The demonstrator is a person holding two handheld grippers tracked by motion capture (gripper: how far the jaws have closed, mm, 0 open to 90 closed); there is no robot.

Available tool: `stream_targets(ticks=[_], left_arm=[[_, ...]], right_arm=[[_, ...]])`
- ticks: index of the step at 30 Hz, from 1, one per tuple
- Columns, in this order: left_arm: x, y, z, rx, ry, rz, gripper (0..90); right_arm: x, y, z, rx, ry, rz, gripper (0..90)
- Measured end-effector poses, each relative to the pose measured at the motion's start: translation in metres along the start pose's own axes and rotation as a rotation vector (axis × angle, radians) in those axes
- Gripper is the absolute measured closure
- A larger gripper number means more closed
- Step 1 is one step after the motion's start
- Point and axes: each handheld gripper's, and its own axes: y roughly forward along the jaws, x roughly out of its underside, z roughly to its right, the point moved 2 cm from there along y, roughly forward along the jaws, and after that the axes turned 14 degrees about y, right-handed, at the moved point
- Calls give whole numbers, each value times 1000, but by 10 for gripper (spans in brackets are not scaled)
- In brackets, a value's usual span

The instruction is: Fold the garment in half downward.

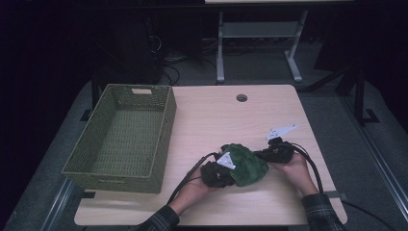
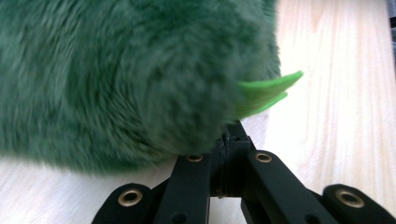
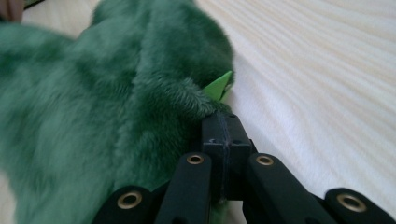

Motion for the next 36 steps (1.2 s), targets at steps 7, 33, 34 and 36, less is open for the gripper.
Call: stream_targets(ticks=[7, 33, 34, 36], left_arm=[[11, -14, -12, -57, -27, -20, 895], [23, -59, -24, -77, -59, 29, 390], [22, -61, -24, -75, -56, 33, 363], [18, -63, -25, -81, -43, 43, 326]], right_arm=[[13, -6, -10, 8, -7, -24, 899], [52, -37, -4, 177, 48, 90, 380], [53, -38, -3, 183, 59, 85, 346], [57, -40, -2, 212, 62, 93, 276]])
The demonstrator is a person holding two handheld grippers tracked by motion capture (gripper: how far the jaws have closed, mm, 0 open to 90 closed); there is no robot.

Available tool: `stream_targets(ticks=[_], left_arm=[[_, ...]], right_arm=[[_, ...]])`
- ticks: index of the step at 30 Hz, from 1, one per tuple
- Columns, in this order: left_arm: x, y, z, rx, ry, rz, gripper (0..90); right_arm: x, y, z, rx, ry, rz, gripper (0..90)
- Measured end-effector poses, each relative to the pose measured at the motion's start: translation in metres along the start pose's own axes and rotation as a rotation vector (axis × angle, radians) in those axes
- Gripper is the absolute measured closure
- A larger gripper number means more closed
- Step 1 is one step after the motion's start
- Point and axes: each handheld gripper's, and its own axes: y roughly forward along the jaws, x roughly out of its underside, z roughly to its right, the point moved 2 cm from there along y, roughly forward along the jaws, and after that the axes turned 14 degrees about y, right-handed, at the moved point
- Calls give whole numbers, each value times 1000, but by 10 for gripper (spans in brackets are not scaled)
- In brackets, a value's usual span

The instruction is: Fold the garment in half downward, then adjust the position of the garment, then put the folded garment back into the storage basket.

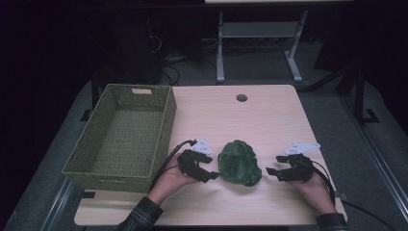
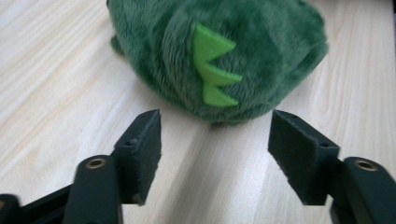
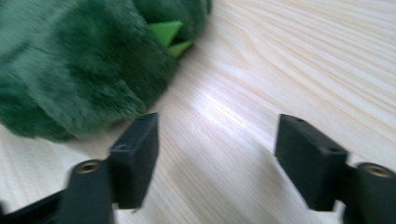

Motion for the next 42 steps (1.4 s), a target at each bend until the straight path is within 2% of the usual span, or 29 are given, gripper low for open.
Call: stream_targets(ticks=[4, 5, 7, 9, 11, 12, 16, 19, 30, 39, 42], left_arm=[[-8, 0, -1, -7, 33, 6, 262], [-10, 0, -3, -9, 54, -2, 250], [-15, 0, -4, -17, 56, 9, 235], [-21, 0, -7, -11, 78, 8, 212], [-26, 2, -8, -7, 91, 21, 174], [-27, 2, -10, -1, 112, 11, 165], [-32, 9, -13, 8, 130, 18, 137], [-34, 17, -15, 27, 137, 17, 135], [-30, 52, -15, 80, 166, -65, 130], [-23, 65, -14, 91, 168, -120, 136], [-21, 69, -12, 84, 190, -157, 137]], right_arm=[[5, -1, 3, 45, 8, -10, 174], [7, -1, 4, 55, -4, -3, 160], [9, -1, 5, 70, 5, -5, 138], [12, 1, 6, 104, -19, -6, 126], [13, 1, 7, 106, -7, 2, 116], [14, 1, 7, 107, -5, 6, 108], [16, 3, 9, 96, -7, 37, 72], [16, 3, 9, 95, -7, 37, 72], [16, 4, 9, 97, -6, 40, 72], [16, 4, 9, 98, -4, 40, 72], [15, 4, 9, 100, -1, 42, 72]])
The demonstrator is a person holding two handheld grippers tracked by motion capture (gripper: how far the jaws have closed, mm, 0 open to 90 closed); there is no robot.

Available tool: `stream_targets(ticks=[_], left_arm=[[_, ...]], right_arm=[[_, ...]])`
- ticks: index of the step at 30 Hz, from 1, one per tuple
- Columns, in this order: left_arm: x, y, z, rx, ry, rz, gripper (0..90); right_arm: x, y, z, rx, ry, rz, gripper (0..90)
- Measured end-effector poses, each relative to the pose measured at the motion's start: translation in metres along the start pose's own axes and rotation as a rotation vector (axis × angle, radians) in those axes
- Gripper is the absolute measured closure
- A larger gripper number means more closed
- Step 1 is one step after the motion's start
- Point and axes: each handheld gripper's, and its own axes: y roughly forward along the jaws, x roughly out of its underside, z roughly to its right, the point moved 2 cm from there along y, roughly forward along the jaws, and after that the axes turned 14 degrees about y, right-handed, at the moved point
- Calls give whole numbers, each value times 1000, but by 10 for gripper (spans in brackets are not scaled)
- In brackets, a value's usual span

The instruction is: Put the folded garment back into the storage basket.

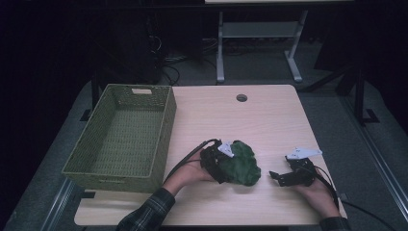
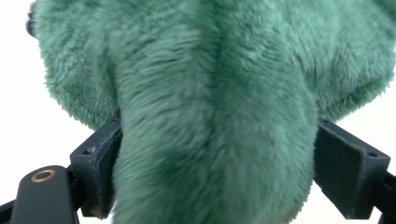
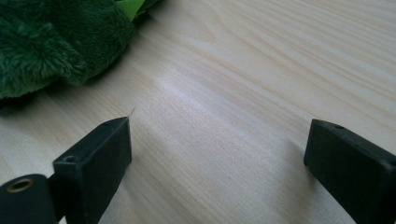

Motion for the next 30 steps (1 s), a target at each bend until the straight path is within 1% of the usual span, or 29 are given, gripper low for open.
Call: stream_targets(ticks=[1, 3, 6, 10, 12, 14, 18, 21, 22, 24, 25, 30], left_arm=[[0, 1, 0, -2, 3, -8, 140], [0, 2, 0, -2, 0, -8, 141], [0, 1, 0, -1, -1, -8, 176], [-1, -2, 1, -7, 0, -2, 293], [0, -2, 2, -13, -1, 12, 376], [0, -2, 4, -13, -5, 27, 432], [-1, -4, 5, -10, -1, 20, 556], [-2, -4, 5, -6, -8, 19, 615], [-2, -4, 5, -5, -16, 21, 626], [-1, -5, 4, -3, -15, 22, 635], [-1, -6, 4, -2, -26, 29, 639], [-1, -13, 2, -5, -50, 48, 655]], right_arm=[[0, 0, 0, 0, 0, 0, 73], [0, 0, 0, 0, 0, 0, 72], [0, 0, 0, 0, 0, 0, 72], [0, 0, 0, 0, 0, 0, 73], [0, 0, 0, 0, 0, 0, 73], [0, 0, 0, 1, 0, 0, 73], [0, 0, 0, 4, -3, 0, 73], [0, 0, 0, 4, -3, -1, 73], [0, 0, 0, 4, -3, 0, 72], [0, 0, 0, 4, -3, 0, 72], [0, 0, 0, 4, -3, -1, 72], [0, 0, 0, 4, -3, -1, 72]])
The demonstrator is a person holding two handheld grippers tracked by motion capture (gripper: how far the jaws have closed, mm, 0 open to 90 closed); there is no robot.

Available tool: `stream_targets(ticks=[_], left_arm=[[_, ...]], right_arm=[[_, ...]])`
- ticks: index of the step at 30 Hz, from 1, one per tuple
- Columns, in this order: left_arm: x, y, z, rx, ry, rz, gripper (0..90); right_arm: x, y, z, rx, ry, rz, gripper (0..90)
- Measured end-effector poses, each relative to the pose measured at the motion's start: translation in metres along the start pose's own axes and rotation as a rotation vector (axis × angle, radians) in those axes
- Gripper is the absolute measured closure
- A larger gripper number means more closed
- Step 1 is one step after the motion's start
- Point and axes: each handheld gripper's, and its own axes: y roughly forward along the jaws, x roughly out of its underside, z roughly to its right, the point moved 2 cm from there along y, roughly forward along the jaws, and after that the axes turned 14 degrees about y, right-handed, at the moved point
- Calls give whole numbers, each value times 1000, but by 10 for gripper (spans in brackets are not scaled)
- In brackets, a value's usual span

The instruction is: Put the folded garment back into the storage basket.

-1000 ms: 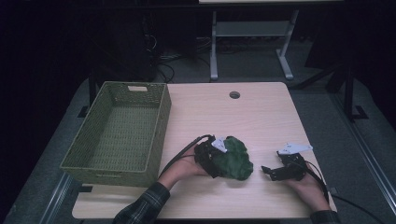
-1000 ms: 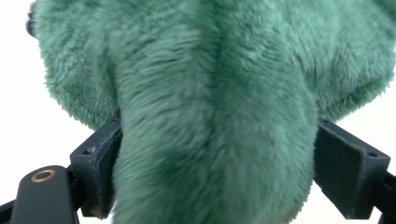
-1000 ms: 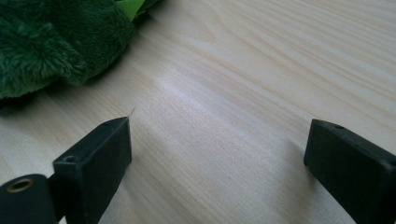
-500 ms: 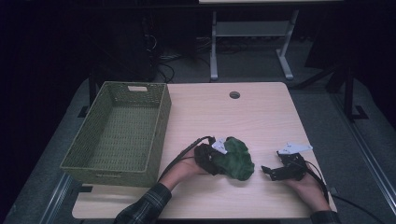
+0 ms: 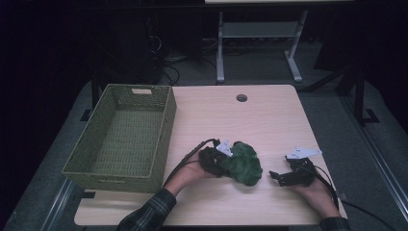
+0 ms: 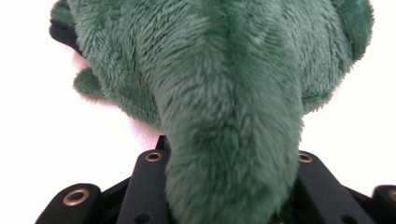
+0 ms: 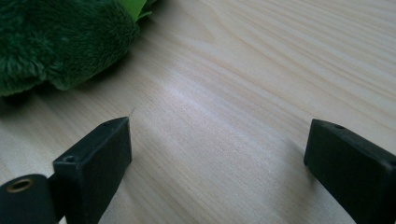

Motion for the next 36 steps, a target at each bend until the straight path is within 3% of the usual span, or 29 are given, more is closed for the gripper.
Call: stream_targets(ticks=[9, 21, 32, 36], left_arm=[[-3, -21, -4, 4, -52, 36, 665], [-13, -61, -10, -42, -85, 31, 669], [-21, -99, -16, -75, -76, 32, 672], [-19, -111, -18, -94, -92, 40, 672]], right_arm=[[0, 0, 0, 0, 4, -1, 72], [0, 0, 0, 0, 5, -2, 72], [0, 0, 0, 0, 4, -2, 72], [0, 0, 0, 0, 4, -1, 72]])
